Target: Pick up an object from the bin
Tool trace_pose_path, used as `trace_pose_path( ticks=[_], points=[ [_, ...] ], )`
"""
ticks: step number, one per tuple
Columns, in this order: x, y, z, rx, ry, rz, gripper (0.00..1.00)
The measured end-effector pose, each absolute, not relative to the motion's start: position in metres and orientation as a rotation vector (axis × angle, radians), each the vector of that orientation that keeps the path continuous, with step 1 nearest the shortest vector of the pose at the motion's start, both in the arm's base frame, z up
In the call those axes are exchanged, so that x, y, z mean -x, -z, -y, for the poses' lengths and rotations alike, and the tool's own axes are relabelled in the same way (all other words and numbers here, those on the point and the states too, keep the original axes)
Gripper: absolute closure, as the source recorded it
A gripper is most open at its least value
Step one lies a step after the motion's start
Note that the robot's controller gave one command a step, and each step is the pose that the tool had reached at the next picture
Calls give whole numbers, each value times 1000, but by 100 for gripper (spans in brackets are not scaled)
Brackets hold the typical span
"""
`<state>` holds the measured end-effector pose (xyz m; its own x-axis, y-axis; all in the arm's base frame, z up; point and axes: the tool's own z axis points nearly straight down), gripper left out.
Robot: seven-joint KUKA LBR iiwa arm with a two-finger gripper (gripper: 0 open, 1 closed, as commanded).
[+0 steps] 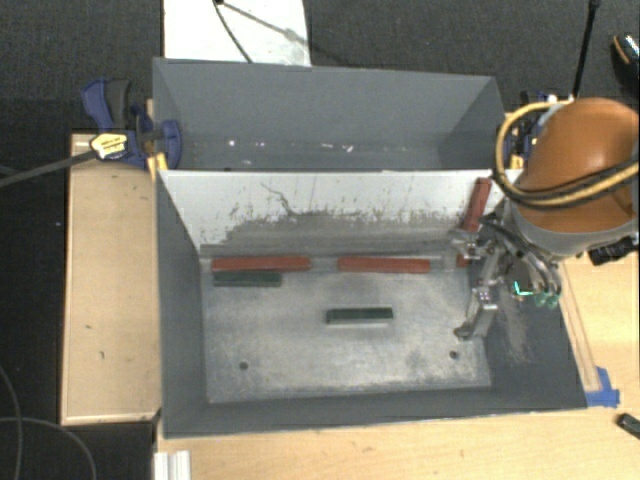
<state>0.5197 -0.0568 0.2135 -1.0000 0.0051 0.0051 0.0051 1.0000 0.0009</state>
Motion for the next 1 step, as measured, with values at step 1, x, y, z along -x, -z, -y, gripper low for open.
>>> trace_pose_path(
  ticks=[1],
  points=[
    [-559,-68,31,-225,3,3129,0]
  ],
)
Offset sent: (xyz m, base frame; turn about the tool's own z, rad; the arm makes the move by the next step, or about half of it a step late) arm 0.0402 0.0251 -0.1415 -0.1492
